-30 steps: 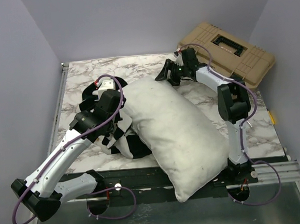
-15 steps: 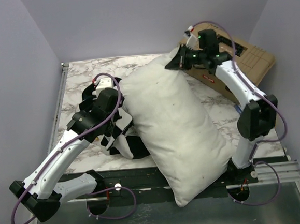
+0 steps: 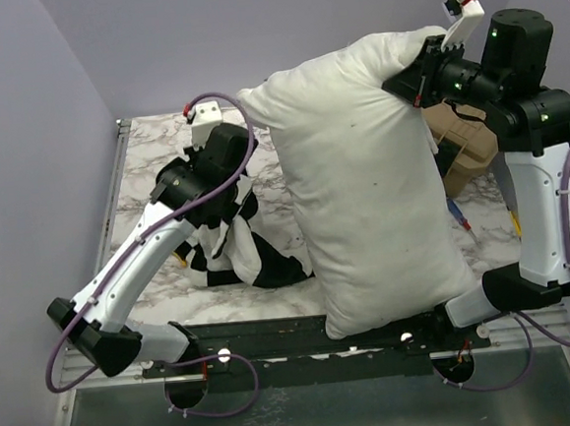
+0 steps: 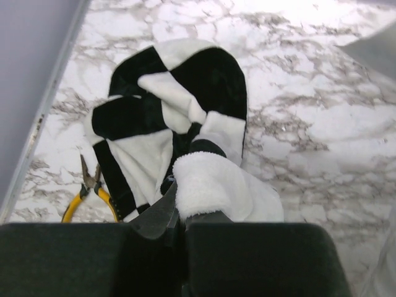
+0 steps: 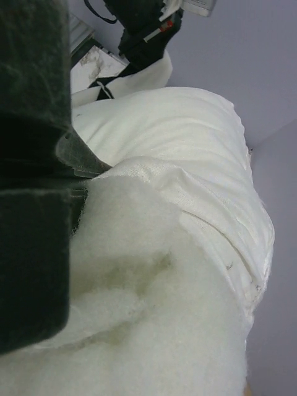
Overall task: Put the pillow into the pillowcase
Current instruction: Stuff the pillow into the pillowcase.
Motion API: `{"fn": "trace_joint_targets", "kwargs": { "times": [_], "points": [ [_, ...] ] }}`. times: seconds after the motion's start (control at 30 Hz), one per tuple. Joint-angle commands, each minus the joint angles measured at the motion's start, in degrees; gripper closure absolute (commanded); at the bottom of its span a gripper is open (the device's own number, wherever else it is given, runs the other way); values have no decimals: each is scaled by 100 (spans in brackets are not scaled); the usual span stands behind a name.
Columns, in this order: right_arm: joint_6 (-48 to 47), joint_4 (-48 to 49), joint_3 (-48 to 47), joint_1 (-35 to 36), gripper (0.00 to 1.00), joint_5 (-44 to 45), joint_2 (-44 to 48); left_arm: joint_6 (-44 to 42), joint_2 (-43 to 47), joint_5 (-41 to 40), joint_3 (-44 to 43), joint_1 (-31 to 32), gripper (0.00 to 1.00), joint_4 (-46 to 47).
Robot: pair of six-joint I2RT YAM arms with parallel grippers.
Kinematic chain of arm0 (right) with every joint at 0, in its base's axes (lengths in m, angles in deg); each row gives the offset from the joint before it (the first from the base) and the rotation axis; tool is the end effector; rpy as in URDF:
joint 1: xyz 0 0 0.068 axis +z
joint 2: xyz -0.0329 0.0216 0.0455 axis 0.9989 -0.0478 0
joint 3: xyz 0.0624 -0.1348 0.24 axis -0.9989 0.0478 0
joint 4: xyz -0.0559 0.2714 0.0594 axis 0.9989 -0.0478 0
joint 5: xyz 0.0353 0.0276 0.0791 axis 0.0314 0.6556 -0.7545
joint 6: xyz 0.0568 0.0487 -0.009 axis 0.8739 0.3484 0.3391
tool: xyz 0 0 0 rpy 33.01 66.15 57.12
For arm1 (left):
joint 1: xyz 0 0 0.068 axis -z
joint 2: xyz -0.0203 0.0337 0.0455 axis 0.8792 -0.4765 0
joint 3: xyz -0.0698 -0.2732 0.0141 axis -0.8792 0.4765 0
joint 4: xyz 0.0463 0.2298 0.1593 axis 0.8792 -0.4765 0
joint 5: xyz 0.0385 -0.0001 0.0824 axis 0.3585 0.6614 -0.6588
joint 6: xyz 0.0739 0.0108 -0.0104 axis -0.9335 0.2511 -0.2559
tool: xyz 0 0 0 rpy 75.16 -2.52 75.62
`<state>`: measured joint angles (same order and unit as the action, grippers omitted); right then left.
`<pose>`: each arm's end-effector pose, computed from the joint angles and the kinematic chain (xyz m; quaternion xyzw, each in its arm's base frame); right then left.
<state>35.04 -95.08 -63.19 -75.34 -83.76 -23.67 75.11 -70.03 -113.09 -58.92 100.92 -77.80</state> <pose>0.2806 0.0866 0.5697 -0.1319 0.7723 0.2899 0.5496 0.2460 -0.1458 0.4108 -0.0816 0.8539 0.0518 0.5114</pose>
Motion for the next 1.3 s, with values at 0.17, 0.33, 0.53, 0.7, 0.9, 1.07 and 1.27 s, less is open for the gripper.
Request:
{"fn": "trace_joint_targets", "kwargs": {
  "times": [0.17, 0.33, 0.53, 0.7, 0.9, 1.07, 1.27],
  "points": [
    [-476, -654, -888, 25, 100, 93, 52, -361, -1477, -2511, -3092, -313, 100, -341],
    [-530, -706, -700, 29, 100, 47, 149, -727, -1661, -3034, -3694, -308, 100, -324],
    [-780, -1135, -294, 24, 100, 470, 267, -603, -1240, -1243, -1635, -419, 100, -16],
    [-870, -1588, -232, 27, 100, 1053, 331, -679, -1218, 821, -138, -439, 100, 506],
    [-773, -1597, 301, 27, 100, 1093, 478, -559, -1630, 1535, -109, -528, 100, 767],
    [-684, -1710, 638, 29, 100, 88, 254, -555, -1936, 2569, -690, -1183, 100, 795],
    [-681, -1343, 1164, 28, 100, -1126, 303, -383, -2030, 3216, -748, -2194, 100, 786]
  ]
}}
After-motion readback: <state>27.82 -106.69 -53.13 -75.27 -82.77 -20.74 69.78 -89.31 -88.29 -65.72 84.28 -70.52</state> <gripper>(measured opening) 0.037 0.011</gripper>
